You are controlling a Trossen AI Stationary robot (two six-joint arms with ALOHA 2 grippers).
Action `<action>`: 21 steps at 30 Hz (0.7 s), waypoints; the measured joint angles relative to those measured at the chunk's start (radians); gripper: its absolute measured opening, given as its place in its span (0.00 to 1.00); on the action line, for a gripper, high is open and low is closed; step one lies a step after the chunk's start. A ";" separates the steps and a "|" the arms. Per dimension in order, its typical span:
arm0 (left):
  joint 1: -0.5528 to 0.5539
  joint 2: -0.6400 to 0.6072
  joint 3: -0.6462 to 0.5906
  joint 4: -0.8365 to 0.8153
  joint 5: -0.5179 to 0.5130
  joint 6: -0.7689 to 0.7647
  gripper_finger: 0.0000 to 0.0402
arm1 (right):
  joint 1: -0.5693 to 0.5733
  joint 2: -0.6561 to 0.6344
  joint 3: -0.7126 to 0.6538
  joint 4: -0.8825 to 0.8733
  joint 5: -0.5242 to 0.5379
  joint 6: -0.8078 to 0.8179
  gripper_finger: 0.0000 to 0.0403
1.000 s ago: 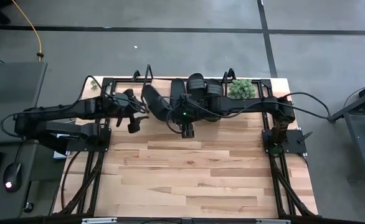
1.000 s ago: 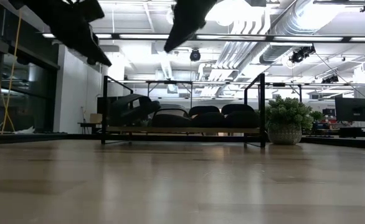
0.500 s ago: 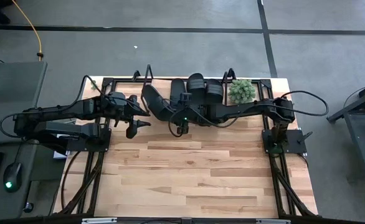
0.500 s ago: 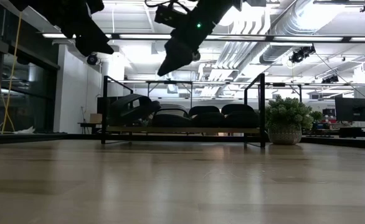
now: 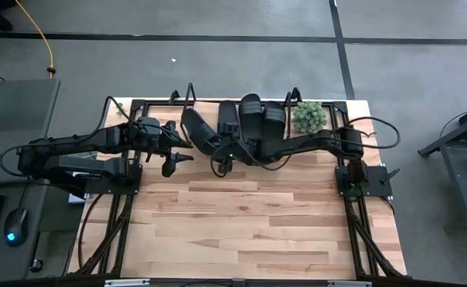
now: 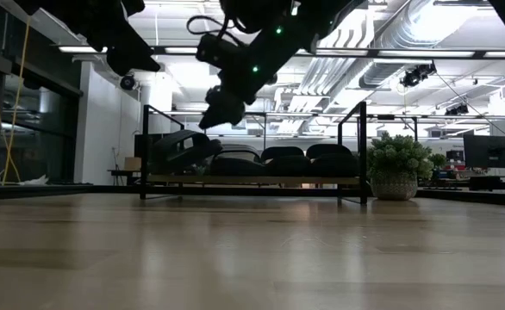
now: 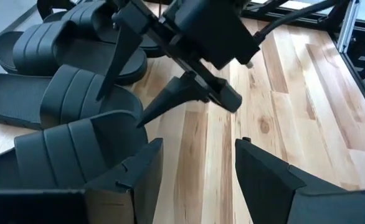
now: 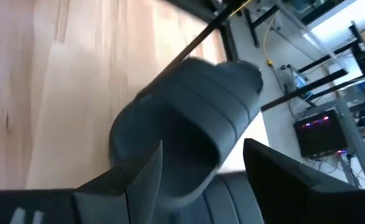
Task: Pick and place slides into the shelf
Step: Put the black slipper on the shelf
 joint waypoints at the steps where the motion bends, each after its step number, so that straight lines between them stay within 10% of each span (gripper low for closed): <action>1: 0.000 0.000 0.000 0.000 0.000 0.000 0.46 | 0.000 0.004 0.000 0.017 -0.001 -0.002 0.54; 21: 0.000 0.000 0.000 -0.001 -0.016 -0.007 0.46 | -0.058 0.105 0.001 0.225 0.026 -0.050 0.46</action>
